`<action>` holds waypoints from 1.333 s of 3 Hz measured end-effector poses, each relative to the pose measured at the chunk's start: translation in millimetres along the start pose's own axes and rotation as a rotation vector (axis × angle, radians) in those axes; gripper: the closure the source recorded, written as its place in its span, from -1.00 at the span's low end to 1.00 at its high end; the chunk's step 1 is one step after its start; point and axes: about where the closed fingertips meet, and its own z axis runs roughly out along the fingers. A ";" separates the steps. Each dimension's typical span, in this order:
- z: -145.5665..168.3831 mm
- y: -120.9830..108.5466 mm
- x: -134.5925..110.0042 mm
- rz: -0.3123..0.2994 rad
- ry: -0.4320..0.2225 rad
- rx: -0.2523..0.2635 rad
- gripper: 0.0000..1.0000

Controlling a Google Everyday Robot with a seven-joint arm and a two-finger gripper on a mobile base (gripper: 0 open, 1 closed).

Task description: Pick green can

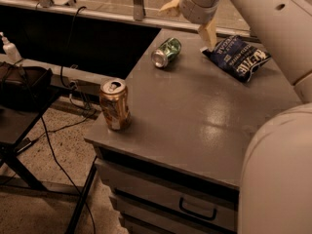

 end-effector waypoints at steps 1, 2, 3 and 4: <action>22.8 0.0 -3.9 -0.022 -0.010 0.019 -1.00; 46.4 -1.8 -13.3 -0.056 -0.010 0.008 -1.00; 68.8 0.4 -22.2 -0.068 -0.002 -0.012 -1.00; 81.4 -4.2 -30.6 -0.073 0.010 -0.029 -1.00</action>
Offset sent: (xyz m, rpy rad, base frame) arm 0.0205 0.0283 -0.0681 -0.0611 -0.0119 0.0824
